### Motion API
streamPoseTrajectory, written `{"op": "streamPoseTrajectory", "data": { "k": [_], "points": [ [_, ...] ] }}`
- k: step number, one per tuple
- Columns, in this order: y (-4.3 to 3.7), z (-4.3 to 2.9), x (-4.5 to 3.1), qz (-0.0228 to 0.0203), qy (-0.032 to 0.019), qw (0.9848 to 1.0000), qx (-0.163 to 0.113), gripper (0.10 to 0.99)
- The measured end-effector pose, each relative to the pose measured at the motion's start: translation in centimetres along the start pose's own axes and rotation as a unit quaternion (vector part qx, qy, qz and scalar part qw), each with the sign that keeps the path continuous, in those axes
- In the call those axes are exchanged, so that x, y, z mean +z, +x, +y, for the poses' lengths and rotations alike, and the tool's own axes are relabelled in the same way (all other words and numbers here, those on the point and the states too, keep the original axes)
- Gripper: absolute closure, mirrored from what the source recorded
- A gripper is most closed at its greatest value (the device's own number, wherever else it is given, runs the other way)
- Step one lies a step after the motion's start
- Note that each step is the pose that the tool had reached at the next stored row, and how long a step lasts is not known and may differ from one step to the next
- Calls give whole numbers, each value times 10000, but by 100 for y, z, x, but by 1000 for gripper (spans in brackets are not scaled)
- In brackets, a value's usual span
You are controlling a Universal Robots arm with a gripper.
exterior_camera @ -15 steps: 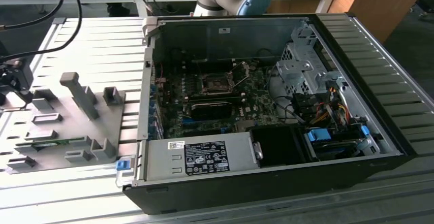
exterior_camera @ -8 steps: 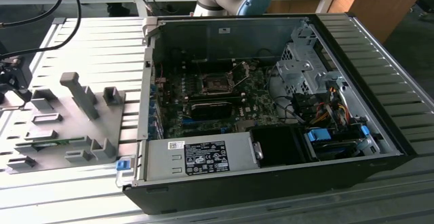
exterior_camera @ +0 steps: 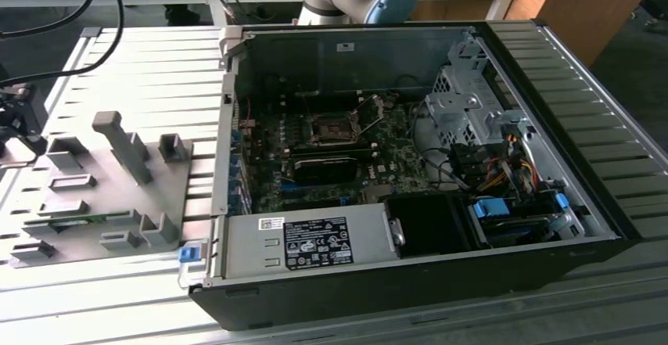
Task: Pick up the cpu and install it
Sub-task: 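Pick up the cpu and move it towards the insertion slot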
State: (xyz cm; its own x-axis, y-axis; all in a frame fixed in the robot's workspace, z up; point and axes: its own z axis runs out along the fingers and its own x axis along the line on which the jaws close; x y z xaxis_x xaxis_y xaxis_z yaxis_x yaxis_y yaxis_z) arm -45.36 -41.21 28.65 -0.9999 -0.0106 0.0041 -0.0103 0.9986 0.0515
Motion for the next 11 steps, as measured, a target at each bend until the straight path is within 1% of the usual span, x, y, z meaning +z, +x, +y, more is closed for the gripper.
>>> {"op": "streamPoseTrajectory", "data": {
  "k": [11],
  "points": [
    [0,4,-56,0,0,10000,0,557]
  ]
}}
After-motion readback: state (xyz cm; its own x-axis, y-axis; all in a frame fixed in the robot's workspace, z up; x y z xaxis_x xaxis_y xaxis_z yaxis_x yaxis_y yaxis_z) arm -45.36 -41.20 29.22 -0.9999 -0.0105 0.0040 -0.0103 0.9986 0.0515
